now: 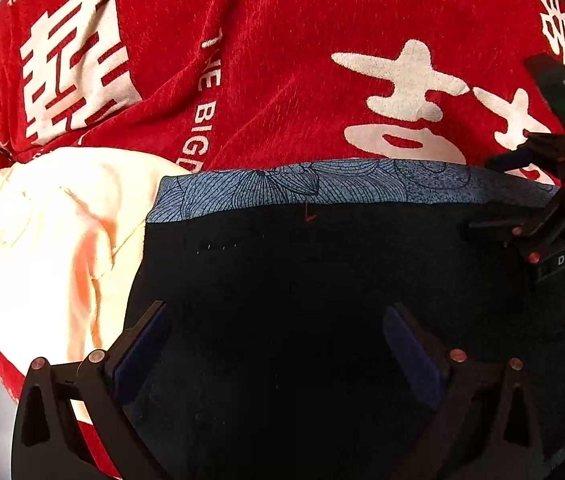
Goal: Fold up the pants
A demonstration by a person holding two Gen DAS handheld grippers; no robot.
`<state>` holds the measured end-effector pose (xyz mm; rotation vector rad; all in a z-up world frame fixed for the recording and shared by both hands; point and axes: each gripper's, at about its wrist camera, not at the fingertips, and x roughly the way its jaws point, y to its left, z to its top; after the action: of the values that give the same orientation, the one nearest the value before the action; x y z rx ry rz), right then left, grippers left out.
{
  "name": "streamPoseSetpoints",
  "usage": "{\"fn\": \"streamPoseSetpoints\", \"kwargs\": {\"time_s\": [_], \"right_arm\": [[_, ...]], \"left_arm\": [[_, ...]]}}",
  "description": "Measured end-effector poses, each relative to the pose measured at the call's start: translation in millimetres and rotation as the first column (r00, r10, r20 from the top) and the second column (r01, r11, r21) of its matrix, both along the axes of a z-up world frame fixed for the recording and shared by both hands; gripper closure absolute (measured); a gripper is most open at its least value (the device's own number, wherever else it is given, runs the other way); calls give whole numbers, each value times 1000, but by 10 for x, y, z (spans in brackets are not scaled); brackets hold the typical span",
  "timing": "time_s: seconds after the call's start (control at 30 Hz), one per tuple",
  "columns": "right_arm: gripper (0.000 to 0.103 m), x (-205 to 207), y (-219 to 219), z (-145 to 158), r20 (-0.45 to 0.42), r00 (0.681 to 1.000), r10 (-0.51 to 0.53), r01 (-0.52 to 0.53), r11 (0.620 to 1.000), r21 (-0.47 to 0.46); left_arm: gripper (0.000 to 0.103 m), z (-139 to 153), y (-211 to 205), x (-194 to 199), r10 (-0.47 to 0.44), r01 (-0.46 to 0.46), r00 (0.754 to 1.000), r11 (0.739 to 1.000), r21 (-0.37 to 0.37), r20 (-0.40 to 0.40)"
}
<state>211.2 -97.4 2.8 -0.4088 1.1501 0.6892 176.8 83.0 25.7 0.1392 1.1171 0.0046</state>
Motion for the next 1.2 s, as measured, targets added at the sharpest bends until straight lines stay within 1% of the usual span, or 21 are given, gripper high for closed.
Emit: {"fn": "streamPoseSetpoints", "kwargs": {"time_s": [0.07, 0.17, 0.23, 0.27, 0.3, 0.33, 0.37, 0.4, 0.47, 0.57, 0.6, 0.67, 0.7, 0.8, 0.93, 1.03, 1.13, 1.2], "right_arm": [[0, 56, 5, -38, -31, 999, 18, -17, 1000, 25], [0, 98, -2, -66, -36, 999, 25, -23, 998, 51], [8, 85, 11, -56, -32, 999, 41, -39, 998, 56], [28, 72, 16, -24, -34, 998, 59, -57, 995, 76], [55, 55, 25, 28, -28, 997, 78, -75, 993, 94], [63, 49, 33, 53, -29, 996, 84, -81, 992, 100], [69, 33, 49, 76, -24, 996, 90, -88, 992, 90], [72, 10, 72, 79, -22, 994, 107, -105, 992, 76], [72, -1, 127, 71, -14, 992, 124, -123, 991, 54], [72, 65, 183, 19, -29, 993, 111, -110, 993, 53], [74, 71, 196, 20, -31, 993, 118, -116, 992, 52], [86, 51, 190, 61, -37, 991, 131, -129, 990, 54], [88, -3, 208, 95, -7, 990, 144, -143, 989, 33], [89, -158, 224, 182, 50, 987, 156, -156, 988, 10], [90, -389, 200, 340, 137, 982, 131, -136, 990, 32], [90, -592, 191, 440, 207, 970, 130, -139, 990, 31], [90, -758, 183, 496, 250, 959, 131, -141, 990, 23], [90, -877, 204, 513, 293, 946, 139, -146, 989, 3]], "left_arm": [[0, -16, -8, 23, -1, 1, 1000, 1000, 3, 0], [0, -22, -21, 37, -9, 9, 1000, 1000, 11, 8], [0, -23, -27, 39, -14, 14, 1000, 1000, 15, 13], [0, -22, -28, 39, -15, 15, 1000, 1000, 16, 14], [0, -18, -27, 39, -15, 15, 1000, 1000, 16, 18], [0, -15, -27, 39, -15, 15, 1000, 1000, 15, 19], [0, -13, -27, 39, -15, 15, 1000, 1000, 13, 20], [0, -10, -26, 40, -14, 14, 1000, 1000, 12, 20], [0, -1, -19, 34, -10, 10, 1000, 1000, 8, 23], [0, 12, -2, 29, -4, 4, 1000, 1000, -1, 23], [0, 16, 5, 29, 1, -1, 1000, 1000, -1, 23], [0, 36, 32, 26, 10, -9, 1000, 1000, -16, 24], [0, 51, 46, 25, 13, -13, 1000, 1000, -23, 26], [0, 80, 67, 23, 18, -17, 999, 999, -29, 31], [0, 91, 153, 35, 30, -29, 999, 998, -63, 17], [0, 93, 207, 67, 46, -45, 999, 996, -72, 8], [0, 141, 246, 105, 48, -47, 999, 996, -79, 14], [0, 207, 315, 151, 55, -52, 998, 993, -102, 24]]}}
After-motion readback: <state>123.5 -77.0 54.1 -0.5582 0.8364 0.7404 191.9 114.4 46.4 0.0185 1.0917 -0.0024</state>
